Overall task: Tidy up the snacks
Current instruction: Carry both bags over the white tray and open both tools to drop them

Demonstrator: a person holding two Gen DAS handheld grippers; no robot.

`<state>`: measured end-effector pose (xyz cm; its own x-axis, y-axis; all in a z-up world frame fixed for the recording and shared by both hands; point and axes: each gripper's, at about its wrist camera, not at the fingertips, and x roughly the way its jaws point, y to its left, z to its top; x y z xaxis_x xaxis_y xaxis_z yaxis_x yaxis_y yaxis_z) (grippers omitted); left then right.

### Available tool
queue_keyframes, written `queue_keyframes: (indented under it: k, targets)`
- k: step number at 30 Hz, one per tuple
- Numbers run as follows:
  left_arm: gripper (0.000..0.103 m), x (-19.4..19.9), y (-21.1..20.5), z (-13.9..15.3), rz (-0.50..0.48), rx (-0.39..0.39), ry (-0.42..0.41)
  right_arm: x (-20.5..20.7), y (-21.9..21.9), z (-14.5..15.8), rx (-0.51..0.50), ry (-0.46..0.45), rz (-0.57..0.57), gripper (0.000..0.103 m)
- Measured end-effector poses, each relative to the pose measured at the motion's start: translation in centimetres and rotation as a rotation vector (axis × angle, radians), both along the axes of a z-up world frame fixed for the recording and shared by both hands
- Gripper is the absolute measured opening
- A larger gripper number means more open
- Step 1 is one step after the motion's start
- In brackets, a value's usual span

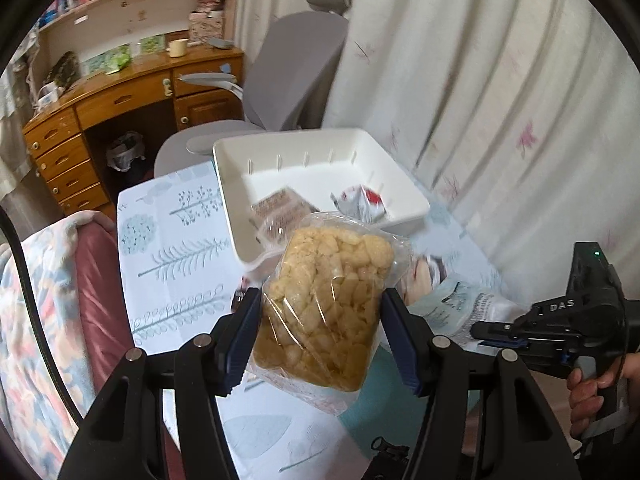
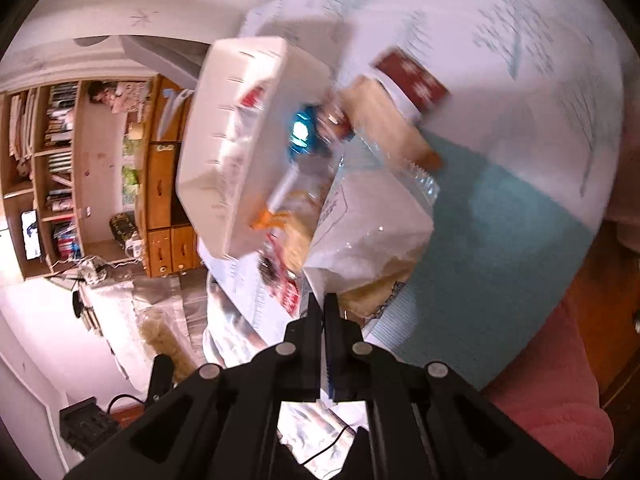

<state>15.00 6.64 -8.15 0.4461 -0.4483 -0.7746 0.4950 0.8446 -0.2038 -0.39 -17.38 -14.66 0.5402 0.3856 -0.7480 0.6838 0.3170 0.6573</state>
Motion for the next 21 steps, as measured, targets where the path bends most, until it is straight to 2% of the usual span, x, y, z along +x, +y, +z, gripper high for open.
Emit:
queue_keyframes:
  k: [11, 21]
  targets:
    - [0.059, 4.4, -3.8, 2.0, 0.125, -0.020, -0.054, 7.4, -4.7, 4.6, -0.045, -0.105, 0.138, 0.001]
    - [0.059, 8.9, -6.2, 1.3, 0.264, -0.036, -0.064, 14.9, -7.1, 4.1, -0.068, -0.163, 0.269, 0.001]
